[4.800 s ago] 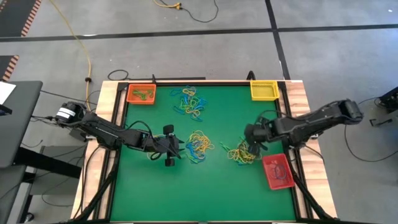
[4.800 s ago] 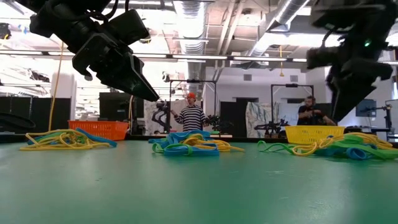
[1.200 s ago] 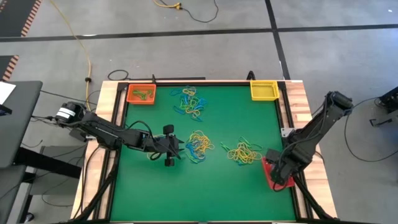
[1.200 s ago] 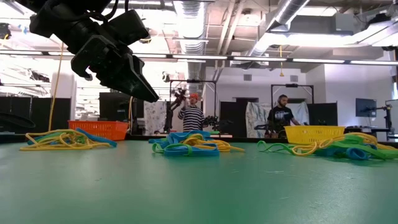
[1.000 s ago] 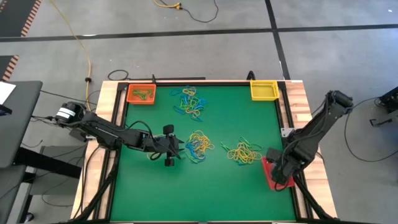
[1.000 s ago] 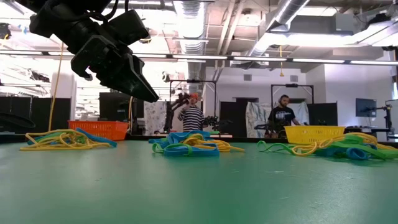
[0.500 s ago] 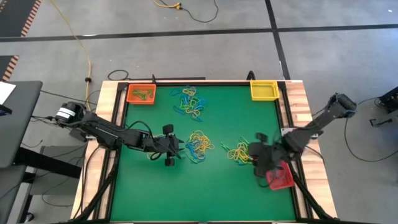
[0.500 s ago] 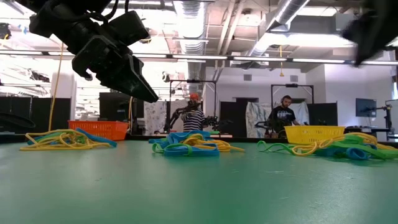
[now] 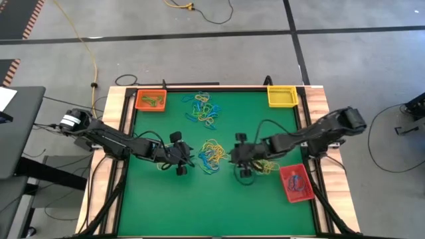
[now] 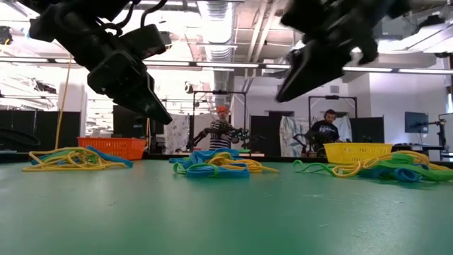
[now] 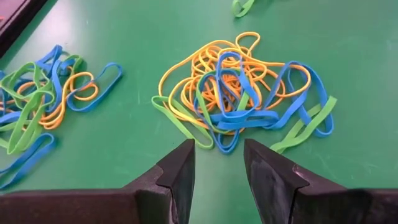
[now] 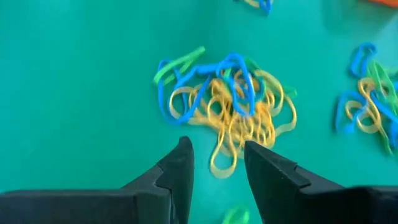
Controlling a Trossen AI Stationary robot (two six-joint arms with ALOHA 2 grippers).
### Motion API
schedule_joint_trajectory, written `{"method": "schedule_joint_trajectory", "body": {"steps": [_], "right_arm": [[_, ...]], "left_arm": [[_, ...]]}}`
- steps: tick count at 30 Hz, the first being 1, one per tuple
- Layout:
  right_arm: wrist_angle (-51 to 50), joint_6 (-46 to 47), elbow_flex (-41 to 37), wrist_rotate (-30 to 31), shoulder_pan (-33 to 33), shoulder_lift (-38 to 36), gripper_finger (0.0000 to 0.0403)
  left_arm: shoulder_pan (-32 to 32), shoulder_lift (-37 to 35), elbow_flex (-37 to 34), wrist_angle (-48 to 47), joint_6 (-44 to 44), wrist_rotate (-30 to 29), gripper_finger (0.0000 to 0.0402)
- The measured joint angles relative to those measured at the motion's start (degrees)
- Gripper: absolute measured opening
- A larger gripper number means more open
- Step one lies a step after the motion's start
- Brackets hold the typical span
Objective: Sort rubber bands into baskets
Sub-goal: Put the blue rubber band into the red bin
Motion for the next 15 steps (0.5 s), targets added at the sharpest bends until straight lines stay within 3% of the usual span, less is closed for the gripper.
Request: {"method": "schedule_joint_trajectory", "body": {"steps": [5, 15], "right_arm": [[8.60, -4.94, 0.01, -2.97, -2.98, 5.90, 0.0171], [10.95, -8.83, 5.19, -5.12, -6.70, 16.46, 0.0171]], "left_arm": [[-0.03, 0.00, 0.00, 0.47, -0.04, 0.34, 0.0128], [-0.01, 0.00, 0.00, 0.66, 0.06, 0.46, 0.0128]]}}
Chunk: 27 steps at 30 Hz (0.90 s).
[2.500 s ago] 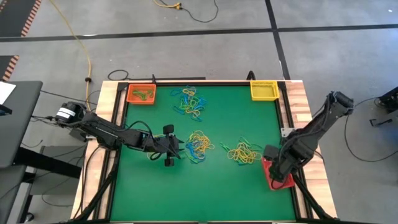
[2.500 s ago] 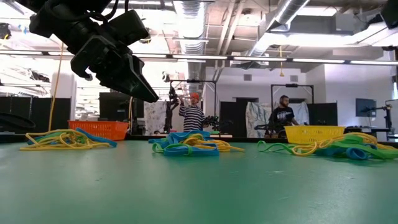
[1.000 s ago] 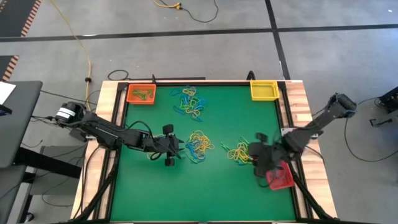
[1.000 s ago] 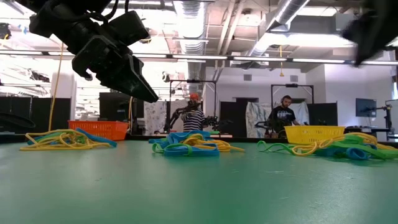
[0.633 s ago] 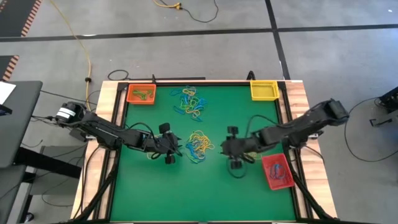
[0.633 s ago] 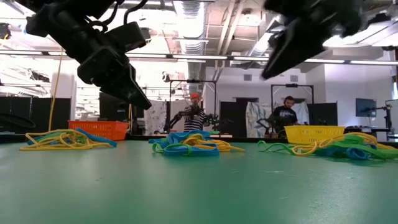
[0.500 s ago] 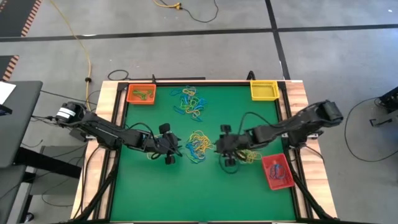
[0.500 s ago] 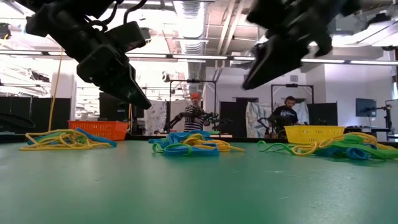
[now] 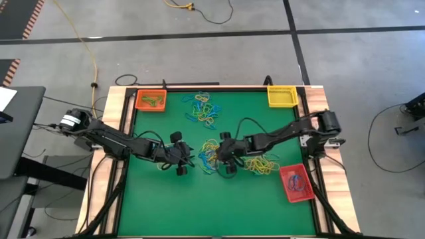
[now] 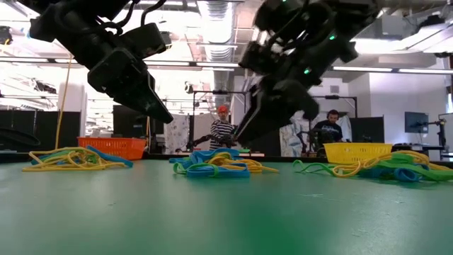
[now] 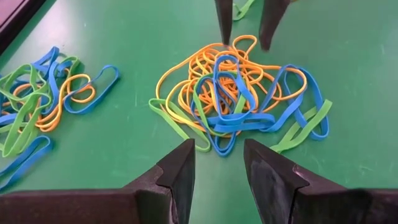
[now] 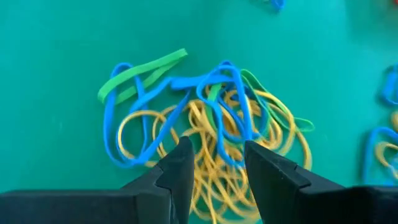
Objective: Sort rubber bands into baskets
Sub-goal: Put the blue rubber band into the red bin
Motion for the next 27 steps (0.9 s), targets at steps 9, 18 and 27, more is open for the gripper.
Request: {"method": "schedule_joint_trajectory", "body": {"steps": [9, 18, 27], "right_arm": [[-2.48, -1.74, 2.72, 0.02, -1.36, 3.69, 0.0122], [-5.34, -1.40, 2.72, 0.06, -1.30, 3.60, 0.0018], [-17.14, 1.36, 2.70, 6.81, 2.58, -7.04, 0.0011]], "left_arm": [[0.00, -0.01, 0.00, -0.06, -0.03, 0.09, 0.0128], [0.00, -0.01, 0.00, 0.50, 1.62, -0.31, 0.0128], [0.02, -0.02, 0.00, 1.01, 3.87, -0.41, 0.0128]]}}
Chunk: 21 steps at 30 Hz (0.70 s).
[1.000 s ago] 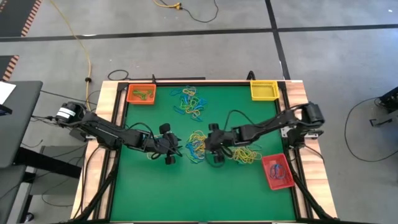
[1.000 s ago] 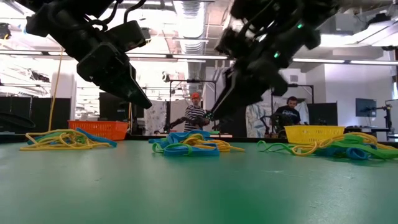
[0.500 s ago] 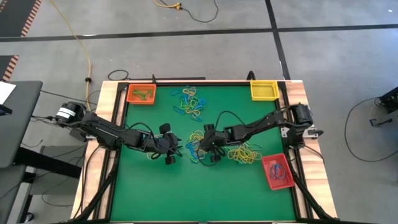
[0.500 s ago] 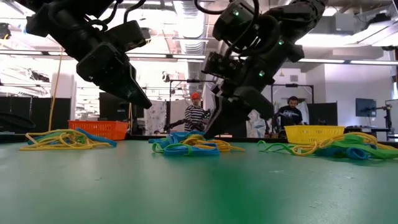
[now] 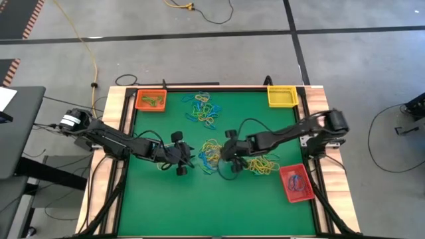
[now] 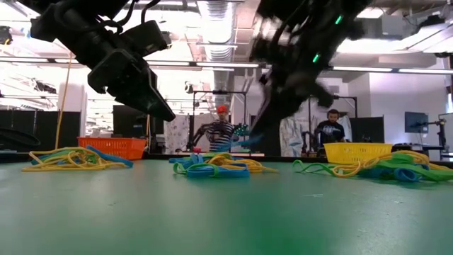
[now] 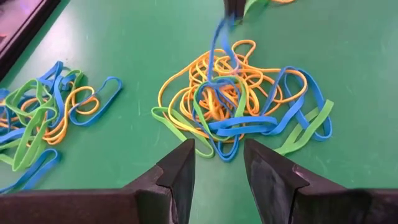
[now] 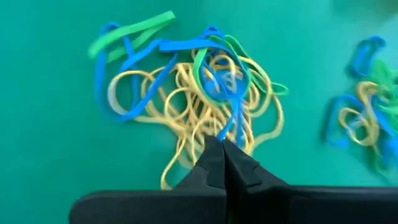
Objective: Sort rubber bands into baskets
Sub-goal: Put the blue rubber band into the red bin
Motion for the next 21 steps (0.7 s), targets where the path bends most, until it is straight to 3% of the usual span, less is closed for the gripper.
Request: {"method": "schedule_joint_trajectory", "body": {"steps": [6, 13, 21], "right_arm": [[-14.34, 9.17, 0.04, 0.12, 5.39, -11.46, 0.0011], [-33.79, 28.69, 0.04, -2.09, 13.22, -22.81, 0.0011], [-50.01, 53.80, 0.02, -5.52, 24.70, -28.43, 0.0011]], "left_arm": [[0.00, 0.00, 0.00, 0.14, 1.03, -0.10, 0.0128], [0.11, 0.00, 0.00, 0.24, 1.09, -2.83, 0.0128], [0.11, 0.00, 0.00, 0.30, 1.04, -3.03, 0.0128]]}}
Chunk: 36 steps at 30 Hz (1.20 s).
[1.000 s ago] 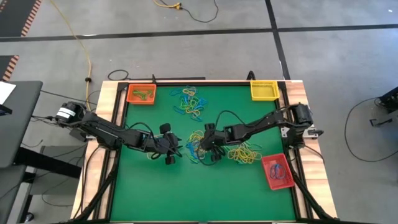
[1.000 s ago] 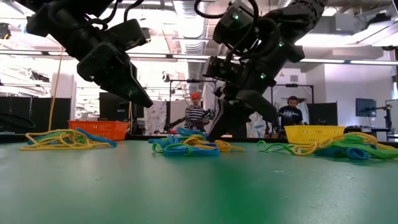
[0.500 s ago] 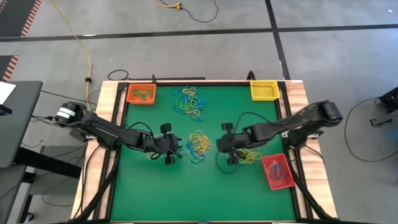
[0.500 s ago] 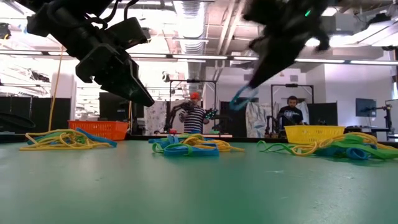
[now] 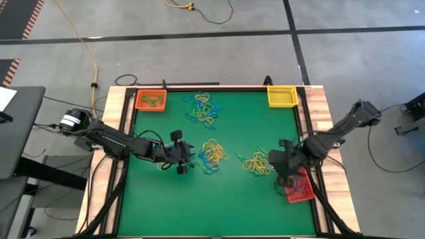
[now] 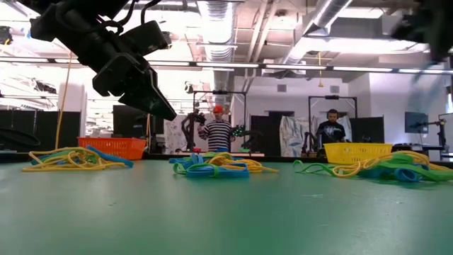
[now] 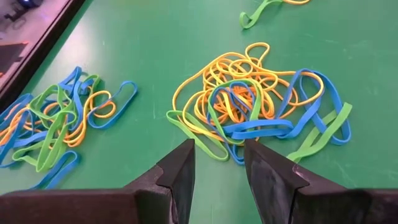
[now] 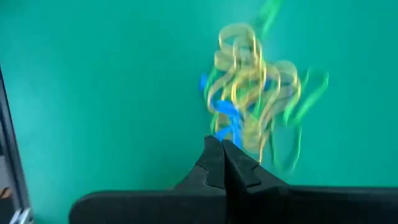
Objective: Sort rubber bands into baskets
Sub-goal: Put the blue rubber band into the red bin
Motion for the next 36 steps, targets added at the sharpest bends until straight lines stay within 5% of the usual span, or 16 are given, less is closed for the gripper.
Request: {"method": "schedule_joint_trajectory", "body": {"steps": [13, 19, 27, 36], "right_arm": [[-8.20, 31.77, -1.00, -0.12, 18.55, -0.16, 0.0015], [-6.67, 43.14, -6.91, -6.78, 23.75, -0.16, 0.0015], [-0.85, 47.71, -12.17, -10.21, 25.23, -0.12, 0.0030], [-1.63, 46.96, -12.17, -10.23, 23.73, -0.17, 0.0120]], "left_arm": [[0.00, 0.00, 0.00, 0.03, -0.50, 0.00, 0.0128], [0.00, 0.00, 0.00, 0.02, -0.50, 0.02, 0.0128], [0.00, 0.00, 0.00, -0.05, -0.50, 0.04, 0.0128], [0.00, 0.00, 0.00, -0.09, -0.50, 0.09, 0.0128]]}}
